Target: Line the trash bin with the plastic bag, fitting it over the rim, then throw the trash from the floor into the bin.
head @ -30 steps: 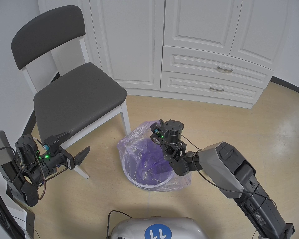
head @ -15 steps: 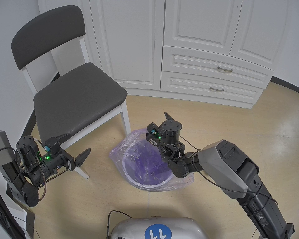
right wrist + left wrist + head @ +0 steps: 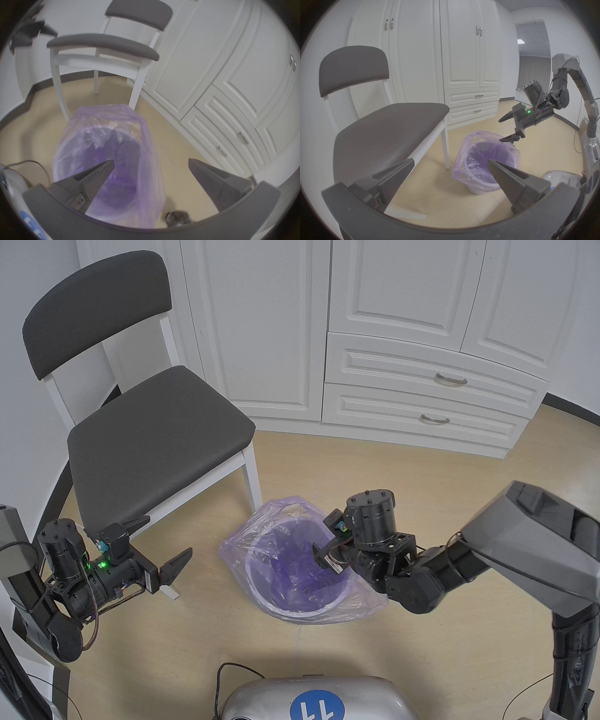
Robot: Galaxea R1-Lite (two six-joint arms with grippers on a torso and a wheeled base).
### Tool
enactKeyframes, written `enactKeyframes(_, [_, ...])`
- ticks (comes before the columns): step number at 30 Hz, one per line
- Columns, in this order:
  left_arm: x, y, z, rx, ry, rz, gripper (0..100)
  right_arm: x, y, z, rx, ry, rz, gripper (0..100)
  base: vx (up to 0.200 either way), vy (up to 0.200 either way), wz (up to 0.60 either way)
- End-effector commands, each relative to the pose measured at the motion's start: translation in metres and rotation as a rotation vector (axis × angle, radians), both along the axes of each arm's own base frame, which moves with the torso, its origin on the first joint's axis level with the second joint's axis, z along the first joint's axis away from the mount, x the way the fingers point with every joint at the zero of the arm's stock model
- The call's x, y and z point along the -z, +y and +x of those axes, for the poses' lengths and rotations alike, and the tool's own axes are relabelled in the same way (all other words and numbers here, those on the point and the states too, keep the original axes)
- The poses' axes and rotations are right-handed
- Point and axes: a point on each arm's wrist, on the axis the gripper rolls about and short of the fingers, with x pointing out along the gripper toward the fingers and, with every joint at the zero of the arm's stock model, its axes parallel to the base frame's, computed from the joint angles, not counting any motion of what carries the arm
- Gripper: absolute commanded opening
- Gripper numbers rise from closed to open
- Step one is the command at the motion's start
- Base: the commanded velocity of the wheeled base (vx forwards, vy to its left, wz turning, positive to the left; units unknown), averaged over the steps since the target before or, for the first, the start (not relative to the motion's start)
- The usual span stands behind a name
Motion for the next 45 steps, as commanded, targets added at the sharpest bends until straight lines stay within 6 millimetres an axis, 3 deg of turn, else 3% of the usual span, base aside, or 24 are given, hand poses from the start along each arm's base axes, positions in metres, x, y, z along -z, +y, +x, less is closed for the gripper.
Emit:
enactKeyframes(1, [0.014, -0.026, -0.003, 0.099, 0.058, 0.005, 100, -0.039, -0.04, -0.052, 0.062, 0.09, 0.207, 100, 0.0, 0.0, 0.0])
enactKeyframes(7, [0.034, -0.059, 0.001, 0.115, 0.129, 0.012, 100, -0.018, -0.044, -0.06, 0.144, 0.171, 0.377, 100, 0.0, 0.0, 0.0])
enactKeyframes(12, [0.037, -0.112, 0.018, -0.076, 0.14, -0.158, 100, 0.02, -0.037, -0.05, 0.218, 0.19, 0.485, 100, 0.0, 0.0, 0.0])
enactKeyframes(15, [0.043, -0.123, 0.031, -0.114, 0.125, -0.17, 100, 0.04, -0.034, -0.046, 0.256, 0.168, 0.496, 100, 0.0, 0.0, 0.0])
enactKeyframes(19, [0.051, -0.123, 0.039, -0.128, 0.166, -0.141, 100, 0.053, -0.033, -0.04, 0.249, 0.135, 0.53, 100, 0.0, 0.0, 0.0])
enactKeyframes(23, [0.046, -0.124, 0.075, -0.178, 0.249, -0.106, 100, 0.042, -0.033, -0.014, 0.25, 0.092, 0.533, 100, 0.0, 0.0, 0.0])
enactKeyframes(26, [0.037, -0.125, 0.091, -0.195, 0.281, -0.091, 100, 0.032, -0.028, -0.004, 0.248, 0.108, 0.51, 100, 0.0, 0.0, 0.0])
enactKeyframes(33, [0.046, -0.117, 0.094, -0.232, 0.346, -0.08, 100, 0.056, -0.028, -0.003, 0.262, 0.147, 0.478, 100, 0.0, 0.0, 0.0])
enactKeyframes(38, [0.058, -0.112, 0.106, -0.258, 0.355, -0.08, 100, 0.073, -0.039, 0.022, 0.311, 0.131, 0.482, 100, 0.0, 0.0, 0.0])
enactKeyframes(45, [0.072, -0.111, 0.109, -0.266, 0.38, -0.067, 100, 0.076, -0.05, 0.04, 0.348, 0.105, 0.5, 100, 0.0, 0.0, 0.0])
